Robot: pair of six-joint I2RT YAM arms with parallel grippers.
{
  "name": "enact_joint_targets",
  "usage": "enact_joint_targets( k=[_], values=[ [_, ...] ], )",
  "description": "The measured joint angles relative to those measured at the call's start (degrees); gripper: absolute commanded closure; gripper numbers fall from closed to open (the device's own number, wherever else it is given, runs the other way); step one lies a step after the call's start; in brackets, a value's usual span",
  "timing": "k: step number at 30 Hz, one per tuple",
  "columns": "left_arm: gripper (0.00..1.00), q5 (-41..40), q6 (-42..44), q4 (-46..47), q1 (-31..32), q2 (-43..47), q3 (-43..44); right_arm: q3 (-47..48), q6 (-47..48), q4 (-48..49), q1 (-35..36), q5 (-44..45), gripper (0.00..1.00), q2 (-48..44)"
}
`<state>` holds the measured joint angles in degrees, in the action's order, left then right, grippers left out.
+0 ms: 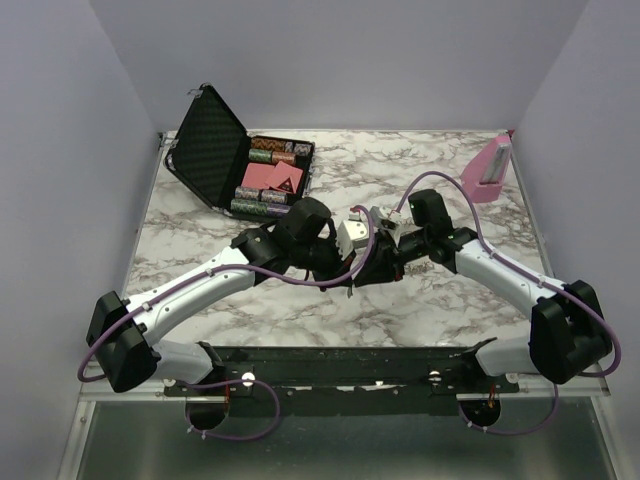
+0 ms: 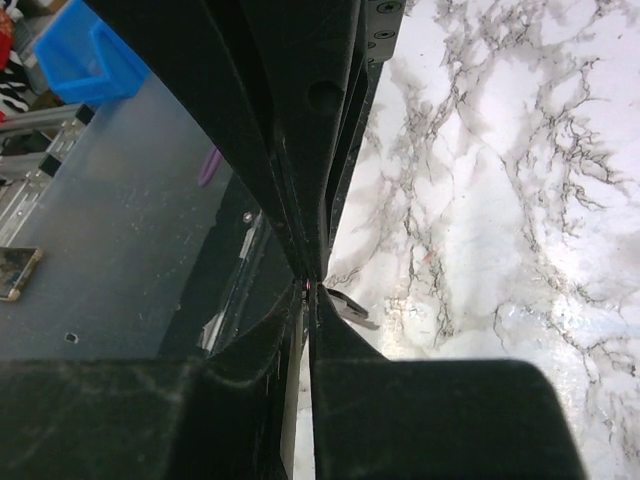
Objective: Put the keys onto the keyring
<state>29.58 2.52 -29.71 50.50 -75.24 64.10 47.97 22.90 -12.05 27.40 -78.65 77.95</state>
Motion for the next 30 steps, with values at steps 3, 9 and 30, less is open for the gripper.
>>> enact_joint_targets(
  k=[3,9,30],
  values=[
    [1.0,0.0,-0.4,0.0,0.0,0.0,0.0,0.0,0.2,0.0,0.0,0.3,0.99,0.0],
    [0.81,-0.5,-2.1,0.9,0.0,0.1,-0.6,0.2,0.4,-1.0,0.0,1.3,0.99,0.0],
    [0.5,-5.7,-9.6,62.8,-0.7,28.7,-50.2,1.8,12.3,-9.6,0.3,-2.1,0.99,0.1]
  ],
)
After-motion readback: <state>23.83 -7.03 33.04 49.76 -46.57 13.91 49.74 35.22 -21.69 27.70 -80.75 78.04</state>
